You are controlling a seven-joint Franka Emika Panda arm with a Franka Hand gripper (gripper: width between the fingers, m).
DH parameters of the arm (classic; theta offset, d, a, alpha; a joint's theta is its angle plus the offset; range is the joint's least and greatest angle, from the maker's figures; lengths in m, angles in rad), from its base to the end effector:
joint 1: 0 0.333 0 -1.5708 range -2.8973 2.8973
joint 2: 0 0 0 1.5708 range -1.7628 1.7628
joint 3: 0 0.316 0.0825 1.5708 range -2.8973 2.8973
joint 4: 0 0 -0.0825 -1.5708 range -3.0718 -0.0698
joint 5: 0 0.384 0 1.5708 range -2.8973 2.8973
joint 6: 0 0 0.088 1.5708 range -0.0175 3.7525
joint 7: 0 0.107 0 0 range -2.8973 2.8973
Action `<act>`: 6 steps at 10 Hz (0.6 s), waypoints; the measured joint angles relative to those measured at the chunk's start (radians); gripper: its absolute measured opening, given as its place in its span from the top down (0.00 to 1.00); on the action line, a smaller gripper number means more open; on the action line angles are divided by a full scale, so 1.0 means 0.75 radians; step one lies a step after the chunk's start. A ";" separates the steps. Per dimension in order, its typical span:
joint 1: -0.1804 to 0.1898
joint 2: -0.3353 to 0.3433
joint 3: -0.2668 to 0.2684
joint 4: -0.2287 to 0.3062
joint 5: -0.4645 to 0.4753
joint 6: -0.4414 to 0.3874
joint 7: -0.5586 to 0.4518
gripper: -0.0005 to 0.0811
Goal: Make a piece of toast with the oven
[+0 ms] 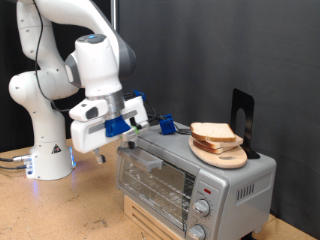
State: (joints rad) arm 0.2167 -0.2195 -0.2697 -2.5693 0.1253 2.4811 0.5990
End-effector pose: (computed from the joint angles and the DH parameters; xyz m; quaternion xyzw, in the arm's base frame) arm 0.4438 -0.0223 0.3502 -0.9276 0.3618 -0.0388 0.0840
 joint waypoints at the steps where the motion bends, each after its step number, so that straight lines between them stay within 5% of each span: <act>1: -0.039 0.004 -0.007 -0.009 -0.066 0.006 0.019 0.00; 6: -0.205 0.150 -0.052 -0.042 -0.293 0.158 0.134 0.00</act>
State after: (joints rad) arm 0.0633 -0.1072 -0.3086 -2.6006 -0.0941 2.5993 0.6994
